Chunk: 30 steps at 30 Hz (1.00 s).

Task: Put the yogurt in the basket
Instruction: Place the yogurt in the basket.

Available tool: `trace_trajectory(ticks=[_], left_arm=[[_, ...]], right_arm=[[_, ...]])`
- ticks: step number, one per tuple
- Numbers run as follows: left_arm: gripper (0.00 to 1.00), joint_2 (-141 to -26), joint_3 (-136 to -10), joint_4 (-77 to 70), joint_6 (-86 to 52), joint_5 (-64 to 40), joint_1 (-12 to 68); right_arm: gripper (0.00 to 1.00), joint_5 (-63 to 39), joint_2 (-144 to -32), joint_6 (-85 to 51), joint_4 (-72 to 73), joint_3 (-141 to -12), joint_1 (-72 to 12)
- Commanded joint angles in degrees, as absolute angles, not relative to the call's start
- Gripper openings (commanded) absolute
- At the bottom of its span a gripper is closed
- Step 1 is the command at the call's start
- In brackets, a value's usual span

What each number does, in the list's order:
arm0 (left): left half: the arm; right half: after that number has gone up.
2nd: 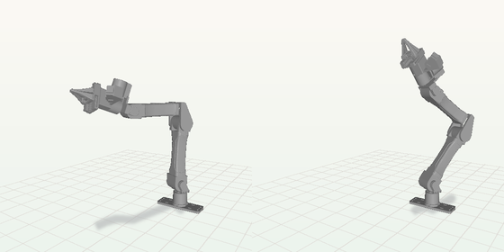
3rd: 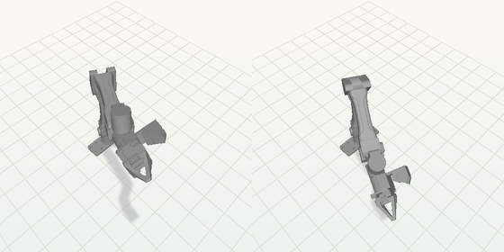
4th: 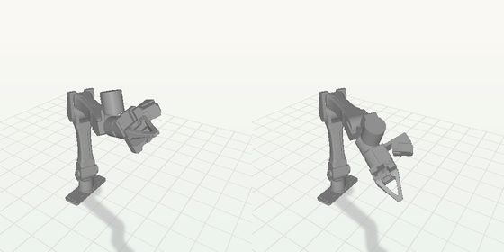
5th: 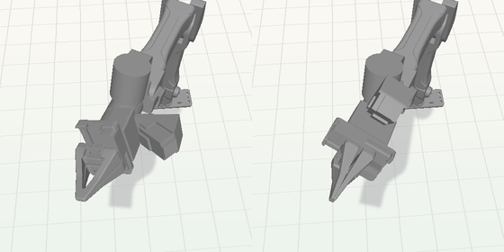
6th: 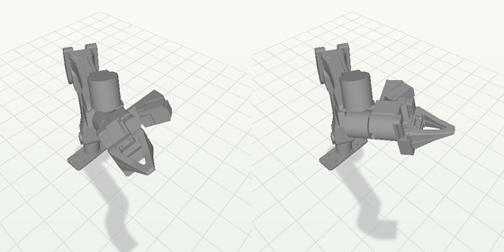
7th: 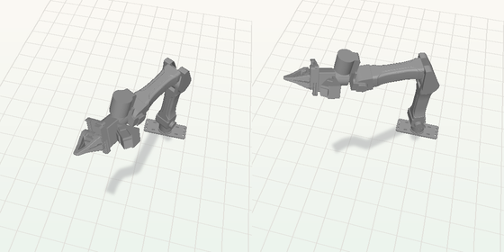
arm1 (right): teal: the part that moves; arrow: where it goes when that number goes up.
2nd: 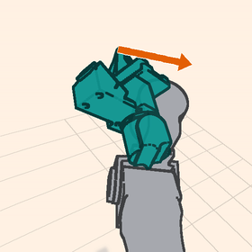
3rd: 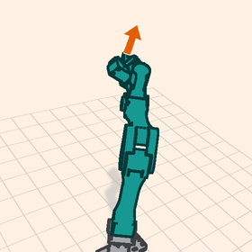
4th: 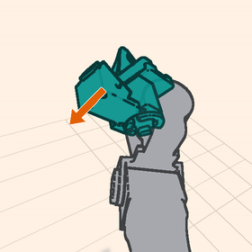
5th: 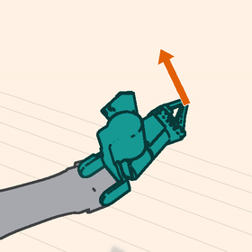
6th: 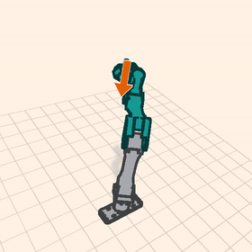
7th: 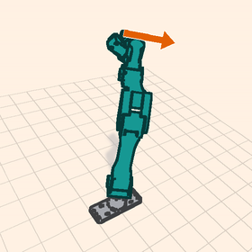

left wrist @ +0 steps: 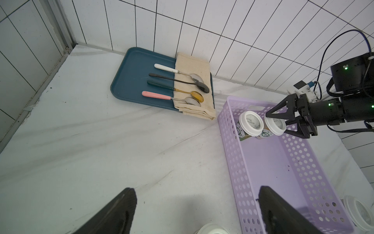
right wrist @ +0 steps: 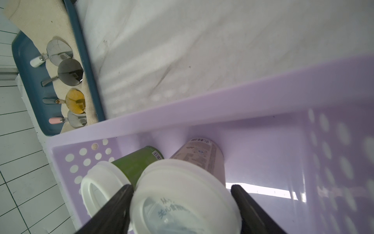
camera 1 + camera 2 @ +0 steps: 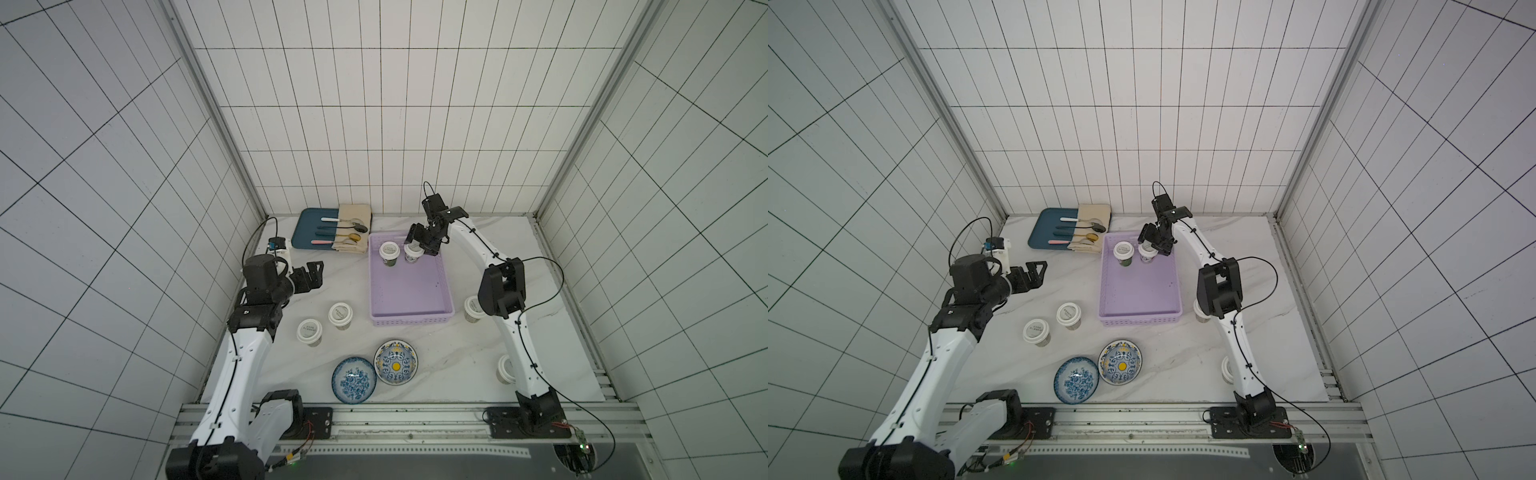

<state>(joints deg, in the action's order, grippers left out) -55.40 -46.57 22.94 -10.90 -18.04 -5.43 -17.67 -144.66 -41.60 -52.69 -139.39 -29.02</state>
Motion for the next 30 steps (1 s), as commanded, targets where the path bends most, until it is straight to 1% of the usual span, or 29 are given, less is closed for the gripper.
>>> trace_trajectory(ticks=[1,7,8,15,18,30], left_arm=[[0.98,-55.5,-46.1,21.6,-10.1,-17.7,-5.9],[0.98,-55.8,-46.8,22.1,-10.3,-17.4,-5.8],[0.98,-55.7,-46.4,21.7,-10.4,-17.9,-5.8],[0.98,-55.7,-46.6,21.9,-10.1,-17.9,-5.8],[0.98,-56.0,-47.1,22.5,-9.8,-17.6,-5.8],[0.98,-55.1,-46.5,23.0,-5.7,-19.7,-5.7]], right_arm=[[0.87,-18.5,-145.7,-42.5,-52.3,-141.4,-29.7],[0.99,-18.2,-142.7,-42.6,-52.4,-141.4,-29.7],[0.99,-18.5,-142.1,-42.5,-52.4,-141.5,-29.7],[0.99,-18.0,-136.0,-41.5,-53.2,-139.1,-29.6],[0.99,-15.9,-132.8,-40.3,-55.1,-137.8,-29.6],[0.99,-10.9,-117.2,-34.5,-53.8,-124.0,-28.5]])
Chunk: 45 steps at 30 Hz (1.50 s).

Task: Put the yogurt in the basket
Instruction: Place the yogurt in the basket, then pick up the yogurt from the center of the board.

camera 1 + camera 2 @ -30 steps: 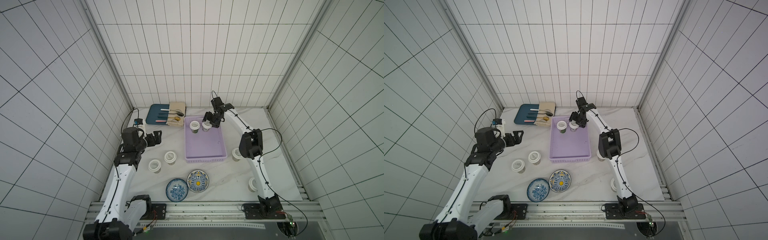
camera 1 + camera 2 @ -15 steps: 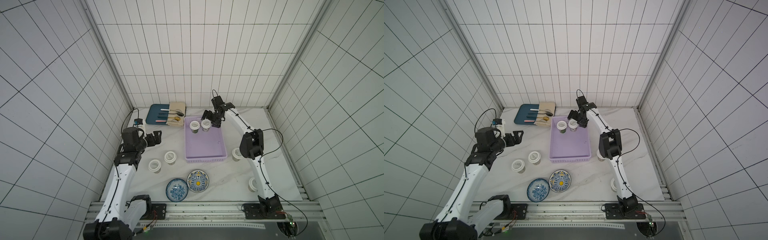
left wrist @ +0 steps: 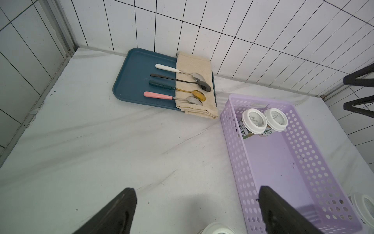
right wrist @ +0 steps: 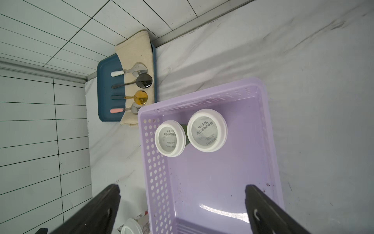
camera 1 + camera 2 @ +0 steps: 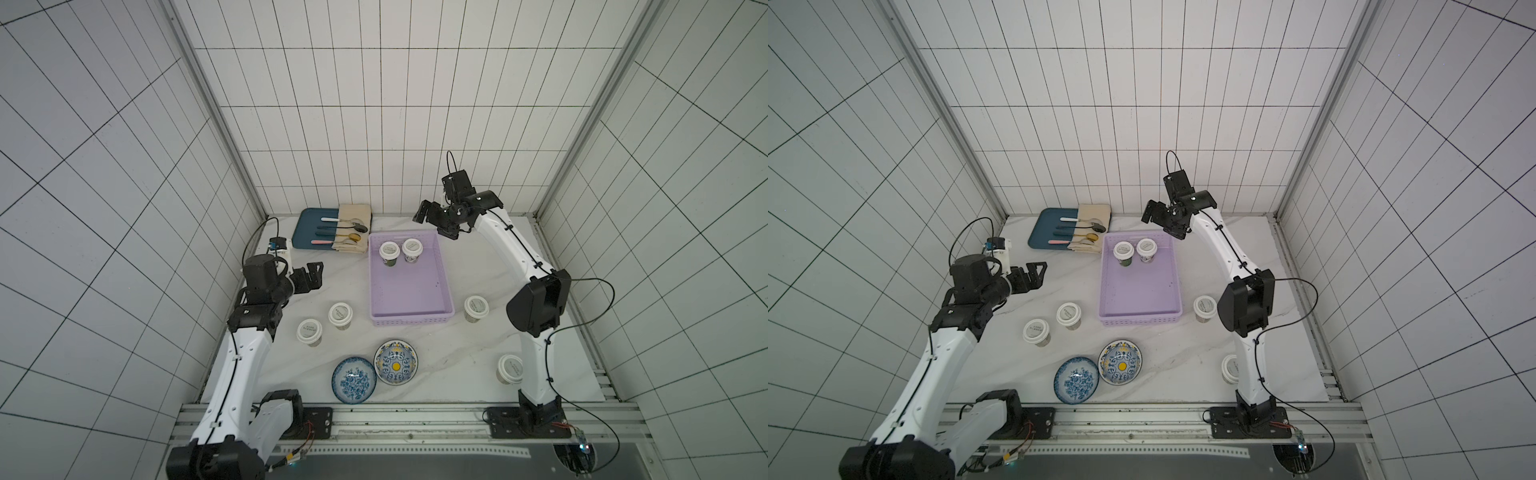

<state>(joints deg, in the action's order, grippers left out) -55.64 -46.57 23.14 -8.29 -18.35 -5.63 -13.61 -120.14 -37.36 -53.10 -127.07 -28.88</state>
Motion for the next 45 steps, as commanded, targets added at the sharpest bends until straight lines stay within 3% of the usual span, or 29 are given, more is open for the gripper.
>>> trace_trajectory(ticks=[1,26,36,45], left_arm=[[0.98,-55.1,-46.7,23.6,-5.4,-20.0,-5.8],[0.98,-59.0,-51.6,41.2,13.5,-24.1,-2.0],[0.98,-66.6,-55.5,50.1,16.8,-18.8,1.7],[0.98,-73.6,-58.0,52.9,16.9,-21.1,3.8]], right_arm=[[0.99,-10.3,-115.9,-34.2,-54.0,-122.9,-28.4],[0.99,0.0,-78.4,-20.1,-43.8,-83.2,-20.4],[0.99,8.0,-65.7,-9.5,-39.5,-69.9,-18.3],[0.99,12.0,-53.9,-4.6,-30.8,-56.3,-18.2]])
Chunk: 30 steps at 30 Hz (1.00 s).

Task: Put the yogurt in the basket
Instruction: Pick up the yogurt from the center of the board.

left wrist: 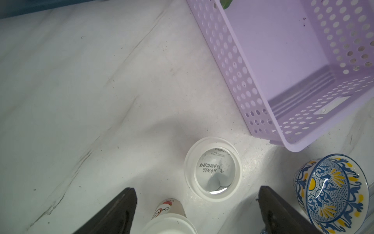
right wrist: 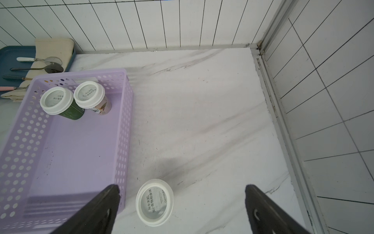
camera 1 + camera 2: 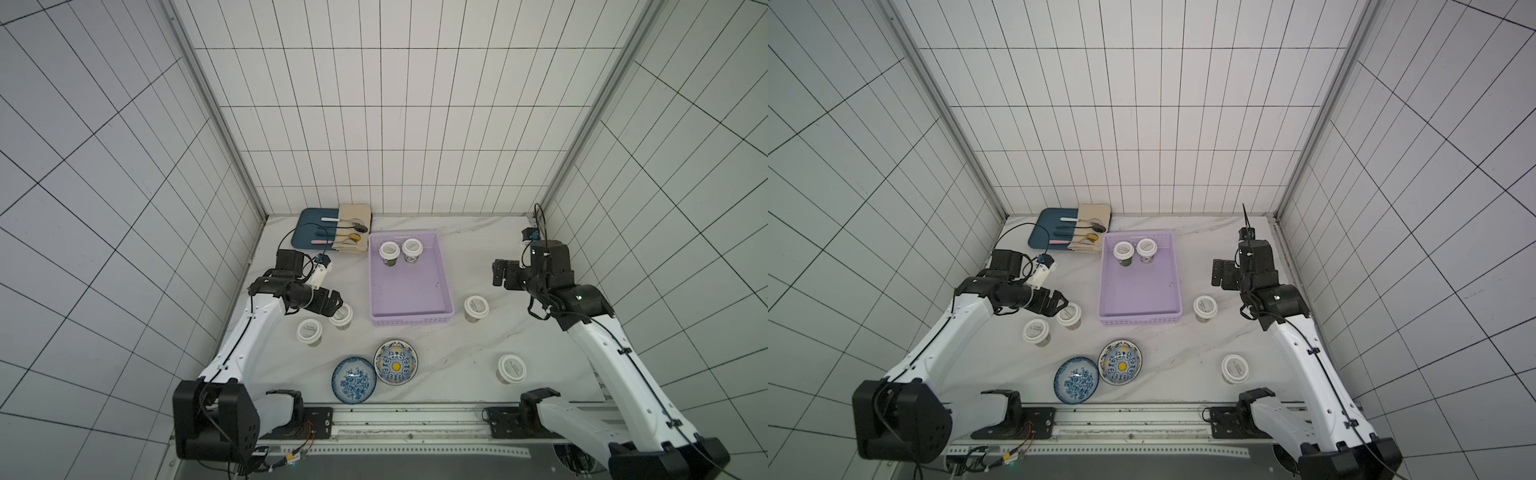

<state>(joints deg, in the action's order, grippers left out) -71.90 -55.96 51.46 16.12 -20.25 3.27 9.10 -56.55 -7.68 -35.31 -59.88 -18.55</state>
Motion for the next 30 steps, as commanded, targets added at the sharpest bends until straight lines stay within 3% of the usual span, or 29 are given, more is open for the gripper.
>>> trace_trajectory(ticks=[1,16,30], left_arm=[[0.98,-74.6,-58.3,53.1,17.0,-21.2,3.9],[0.97,-89.2,-66.3,64.4,22.6,-23.6,5.4],[0.97,-95.0,-67.2,65.5,26.3,-26.0,6.2]], right_arm=[[0.99,12.9,-52.9,-4.0,-29.8,-55.0,-18.2],[0.99,22.5,-38.2,5.0,-15.7,-36.9,-23.9],[0.99,22.5,-38.1,4.4,-12.0,-34.2,-24.4]])
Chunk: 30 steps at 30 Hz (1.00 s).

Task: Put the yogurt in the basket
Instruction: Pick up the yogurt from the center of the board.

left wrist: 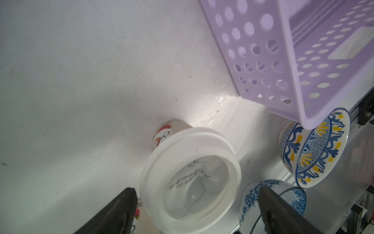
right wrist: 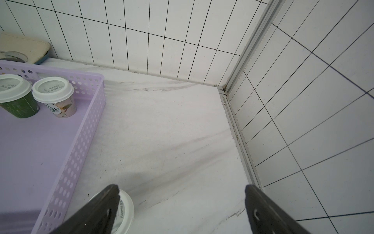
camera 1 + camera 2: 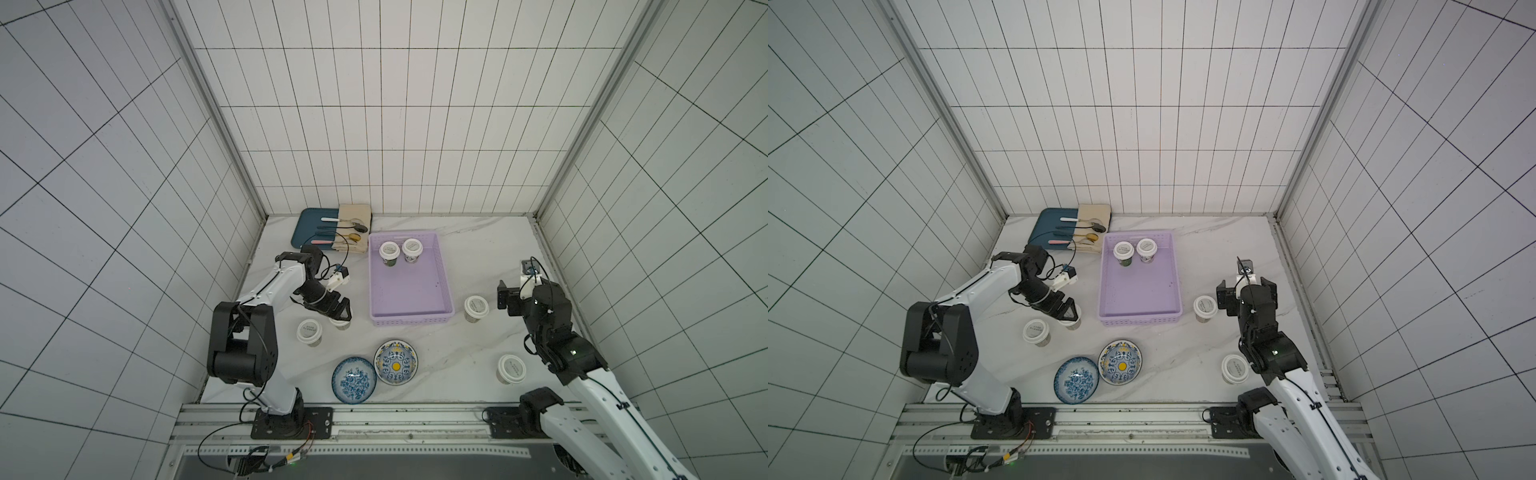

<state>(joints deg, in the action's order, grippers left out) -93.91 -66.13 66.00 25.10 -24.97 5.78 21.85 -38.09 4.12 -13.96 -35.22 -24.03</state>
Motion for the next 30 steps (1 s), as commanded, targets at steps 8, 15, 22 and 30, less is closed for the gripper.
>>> trace_trajectory(ticks=[8,15,22,30], left_arm=[[0.90,-96.2,-68.1,65.1,25.2,-26.3,6.8],[0.85,-96.5,-67.6,65.7,25.7,-25.0,6.9],[0.85,-96.9,-67.9,65.3,25.2,-23.8,7.0],[0.83,-96.6,-67.1,65.2,25.8,-23.9,7.0]], right_arm=[[0.99,22.8,-38.6,4.1,-12.0,-33.9,-24.6],[0.99,23.4,-38.4,4.4,-11.7,-33.7,-24.8],[0.99,23.5,-38.5,4.5,-11.5,-33.8,-25.0],[0.99,23.4,-38.4,4.6,-11.2,-33.7,-25.0]])
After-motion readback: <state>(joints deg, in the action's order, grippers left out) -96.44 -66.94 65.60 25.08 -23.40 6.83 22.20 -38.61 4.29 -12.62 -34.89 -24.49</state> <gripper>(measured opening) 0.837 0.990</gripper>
